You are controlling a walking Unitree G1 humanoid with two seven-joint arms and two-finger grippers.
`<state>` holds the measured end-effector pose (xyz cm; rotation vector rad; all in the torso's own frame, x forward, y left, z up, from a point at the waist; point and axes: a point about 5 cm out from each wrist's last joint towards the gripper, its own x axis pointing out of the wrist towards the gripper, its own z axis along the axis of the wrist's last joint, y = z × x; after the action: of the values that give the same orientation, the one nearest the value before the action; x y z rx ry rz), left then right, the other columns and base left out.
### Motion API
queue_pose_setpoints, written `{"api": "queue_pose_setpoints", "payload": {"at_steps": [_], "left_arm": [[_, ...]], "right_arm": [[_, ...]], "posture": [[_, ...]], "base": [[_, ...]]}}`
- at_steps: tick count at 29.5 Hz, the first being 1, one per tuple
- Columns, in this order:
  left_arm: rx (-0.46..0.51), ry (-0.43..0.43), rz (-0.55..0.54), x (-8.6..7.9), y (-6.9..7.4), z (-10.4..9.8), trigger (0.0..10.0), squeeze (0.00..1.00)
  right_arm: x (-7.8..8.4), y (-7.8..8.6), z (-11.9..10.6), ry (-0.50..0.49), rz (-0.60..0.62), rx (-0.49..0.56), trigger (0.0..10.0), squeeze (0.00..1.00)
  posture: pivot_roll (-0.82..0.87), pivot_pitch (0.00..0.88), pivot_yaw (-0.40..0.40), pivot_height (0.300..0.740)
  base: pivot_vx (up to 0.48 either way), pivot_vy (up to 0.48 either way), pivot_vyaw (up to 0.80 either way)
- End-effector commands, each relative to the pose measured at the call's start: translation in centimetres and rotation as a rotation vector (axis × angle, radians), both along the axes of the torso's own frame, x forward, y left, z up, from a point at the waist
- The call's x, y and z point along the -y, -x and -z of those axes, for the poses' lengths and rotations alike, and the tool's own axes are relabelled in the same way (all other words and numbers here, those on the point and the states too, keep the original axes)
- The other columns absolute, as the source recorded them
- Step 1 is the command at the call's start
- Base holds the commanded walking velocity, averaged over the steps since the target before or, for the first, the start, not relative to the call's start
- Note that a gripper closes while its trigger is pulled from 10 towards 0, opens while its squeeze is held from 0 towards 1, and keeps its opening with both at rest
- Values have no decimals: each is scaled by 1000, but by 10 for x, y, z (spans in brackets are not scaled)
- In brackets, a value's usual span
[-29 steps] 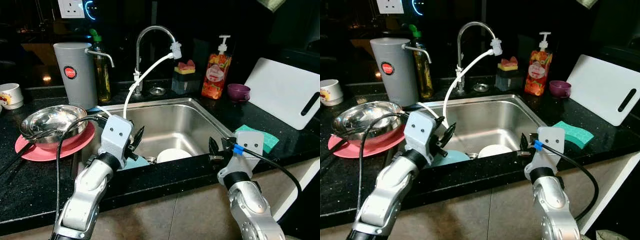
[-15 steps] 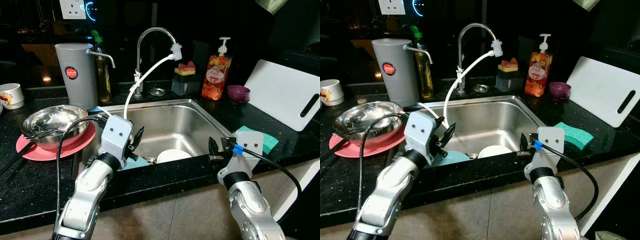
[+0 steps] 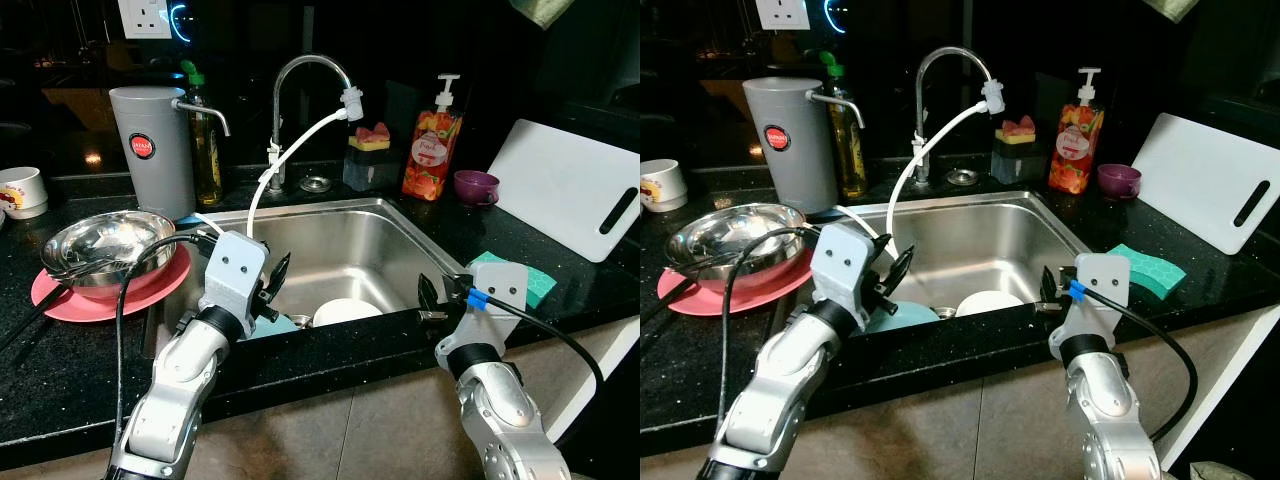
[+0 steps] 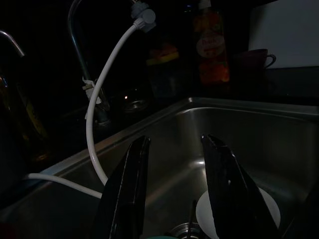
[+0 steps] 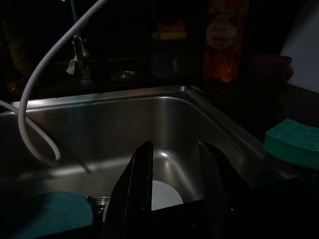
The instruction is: Kitchen organization
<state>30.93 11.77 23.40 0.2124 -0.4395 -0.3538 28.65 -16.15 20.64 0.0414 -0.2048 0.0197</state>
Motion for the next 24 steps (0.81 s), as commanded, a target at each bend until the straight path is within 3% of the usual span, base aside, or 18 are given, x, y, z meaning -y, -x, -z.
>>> {"api": "queue_pose_setpoints", "payload": {"at_steps": [1,24], "left_arm": [[1,-7,6,4,-1,0,10000,0],[-7,6,12,8,1,3,10000,0]], "right_arm": [[1,-1,1,1,5,-6,10000,0],[2,0,1,3,5,-8,10000,0]], "posture": [[32,41,-57,740],[23,48,-60,740]], "base": [[0,0,0],[0,0,0]]}}
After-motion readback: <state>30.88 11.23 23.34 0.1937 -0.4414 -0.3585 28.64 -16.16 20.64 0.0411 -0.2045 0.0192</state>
